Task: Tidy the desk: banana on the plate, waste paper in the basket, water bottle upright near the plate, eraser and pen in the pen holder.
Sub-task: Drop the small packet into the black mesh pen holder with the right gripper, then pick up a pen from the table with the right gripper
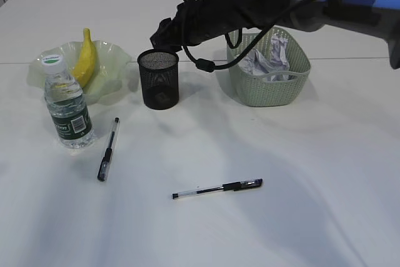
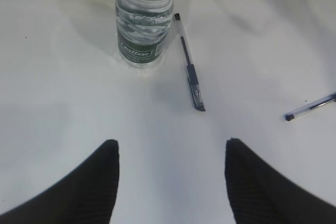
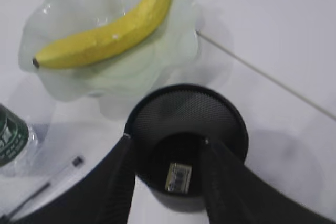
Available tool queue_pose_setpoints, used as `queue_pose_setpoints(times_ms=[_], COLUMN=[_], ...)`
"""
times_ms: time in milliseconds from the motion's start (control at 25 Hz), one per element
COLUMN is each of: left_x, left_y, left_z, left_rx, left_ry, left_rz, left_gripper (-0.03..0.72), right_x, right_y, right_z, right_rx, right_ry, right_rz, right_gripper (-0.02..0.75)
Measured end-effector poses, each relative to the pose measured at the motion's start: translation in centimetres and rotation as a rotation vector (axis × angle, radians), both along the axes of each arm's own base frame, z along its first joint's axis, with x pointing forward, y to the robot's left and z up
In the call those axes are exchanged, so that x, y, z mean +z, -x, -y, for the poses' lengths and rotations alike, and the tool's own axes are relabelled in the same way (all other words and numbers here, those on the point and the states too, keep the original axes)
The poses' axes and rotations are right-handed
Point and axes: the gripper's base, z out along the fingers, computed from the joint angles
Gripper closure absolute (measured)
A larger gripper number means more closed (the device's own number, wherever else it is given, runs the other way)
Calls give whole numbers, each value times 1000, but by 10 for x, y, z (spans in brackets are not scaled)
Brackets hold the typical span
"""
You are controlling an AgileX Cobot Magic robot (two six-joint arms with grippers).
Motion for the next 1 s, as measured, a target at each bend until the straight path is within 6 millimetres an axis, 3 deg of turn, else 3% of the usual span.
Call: queue_pose_setpoints(times_ms=[280,600,1000], left_x=[0,0,-1], left_y=[0,0,1], left_z=[0,0,0], left_rx=[0,0,-2], left_ry=[0,0,2], left_rz=[0,0,-12], left_gripper=[235,235,235], right_x=[10,55,96], right_y=[18,52,79], right_z=[17,37,53], right_rx=[-109,-219,-315], right_ry=[142,212,238], right_rz=[-246,-459,-530], right_gripper=[425,425,425])
